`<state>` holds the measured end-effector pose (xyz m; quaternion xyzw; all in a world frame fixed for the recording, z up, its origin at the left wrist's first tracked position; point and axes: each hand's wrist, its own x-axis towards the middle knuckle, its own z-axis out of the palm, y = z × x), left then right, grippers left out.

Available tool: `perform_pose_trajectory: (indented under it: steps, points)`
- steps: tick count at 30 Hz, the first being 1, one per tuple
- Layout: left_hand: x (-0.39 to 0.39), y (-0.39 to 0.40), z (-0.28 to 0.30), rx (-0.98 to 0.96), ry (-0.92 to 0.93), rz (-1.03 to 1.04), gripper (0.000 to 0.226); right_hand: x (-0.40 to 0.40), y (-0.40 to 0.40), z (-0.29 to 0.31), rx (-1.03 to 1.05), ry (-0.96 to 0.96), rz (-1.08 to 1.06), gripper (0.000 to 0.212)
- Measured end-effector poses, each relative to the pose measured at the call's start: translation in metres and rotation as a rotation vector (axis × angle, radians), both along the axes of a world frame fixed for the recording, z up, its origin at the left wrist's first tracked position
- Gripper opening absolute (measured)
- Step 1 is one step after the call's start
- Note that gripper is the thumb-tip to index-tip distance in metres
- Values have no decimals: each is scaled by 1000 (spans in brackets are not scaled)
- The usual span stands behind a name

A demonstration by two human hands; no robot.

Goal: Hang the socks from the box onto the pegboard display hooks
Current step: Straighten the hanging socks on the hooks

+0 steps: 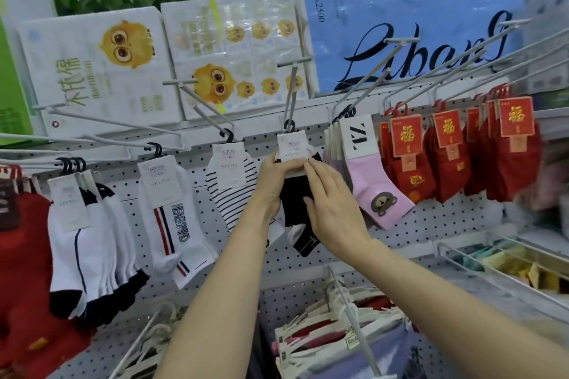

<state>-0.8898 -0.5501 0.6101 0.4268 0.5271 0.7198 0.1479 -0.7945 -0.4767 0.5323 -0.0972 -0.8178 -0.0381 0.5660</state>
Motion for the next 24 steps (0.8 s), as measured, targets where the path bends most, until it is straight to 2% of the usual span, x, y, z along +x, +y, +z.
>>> perform_pose_trajectory:
  steps: [7,10,11,13,14,16,18,20,22,24]
  points:
    - [21,-29,4,24,79,36,27,24,-10,-3,80,83,99,52]
    - [34,-37,4,119,113,99,41,44,-11,1,118,212,151,48]
    - [43,-38,0,176,143,193,45,52,-8,4,121,271,170,47]
    - [67,-41,-11,327,285,545,48,64,4,13,83,402,201,46]
    - [81,-40,-17,411,413,694,47,67,14,18,15,445,209,47]
    - [103,-27,-27,477,752,771,46,68,35,29,-182,456,224,50]
    - [111,-1,-32,334,974,678,54,62,56,40,-397,393,259,56]
    - [110,27,-33,141,1037,634,62,55,74,51,-596,331,345,55]
    - [103,50,-35,-17,1072,700,67,45,91,59,-796,269,470,55]
    - [92,67,-40,-190,1181,853,68,33,104,65,-989,184,603,74]
